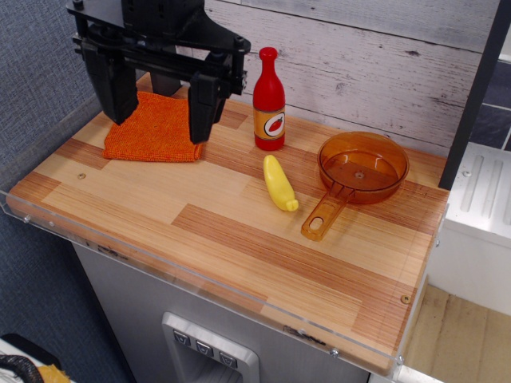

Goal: Move the orange cloth to the front centre of the table

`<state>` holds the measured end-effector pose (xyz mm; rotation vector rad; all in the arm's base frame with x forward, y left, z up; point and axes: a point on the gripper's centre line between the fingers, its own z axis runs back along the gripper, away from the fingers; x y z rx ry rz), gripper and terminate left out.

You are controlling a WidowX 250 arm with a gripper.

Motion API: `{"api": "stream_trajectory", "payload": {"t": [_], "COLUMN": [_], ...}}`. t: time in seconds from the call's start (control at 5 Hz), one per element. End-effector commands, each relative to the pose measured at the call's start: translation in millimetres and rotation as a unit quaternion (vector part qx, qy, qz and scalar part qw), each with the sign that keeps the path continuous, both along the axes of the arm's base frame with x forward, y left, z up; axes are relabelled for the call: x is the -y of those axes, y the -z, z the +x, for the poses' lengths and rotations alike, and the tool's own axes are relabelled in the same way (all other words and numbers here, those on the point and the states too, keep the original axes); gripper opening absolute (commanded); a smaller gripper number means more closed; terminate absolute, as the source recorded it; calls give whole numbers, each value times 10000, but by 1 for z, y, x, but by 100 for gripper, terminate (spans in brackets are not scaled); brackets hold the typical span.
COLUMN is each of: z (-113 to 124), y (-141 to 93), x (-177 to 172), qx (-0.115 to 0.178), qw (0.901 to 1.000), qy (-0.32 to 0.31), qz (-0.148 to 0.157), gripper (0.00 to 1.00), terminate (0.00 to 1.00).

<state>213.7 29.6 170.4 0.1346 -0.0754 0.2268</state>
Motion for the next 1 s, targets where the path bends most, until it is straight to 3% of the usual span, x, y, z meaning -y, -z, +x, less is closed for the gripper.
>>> {"api": "stream_trajectory", "payload": {"t": [0.0,0.2,0.6,0.8], "z": [0,22,70,92], "y": [0,11,40,62], "x": [0,-17,-49,-82], "qx": [0,31,183,56], "qw": [10000,9989,9933,9884], "qy": [0,-459,-1135,-1511], "qz": [0,-110,95,168], "gripper": [100,100,100,100], "terminate": [0,0,0,0]}}
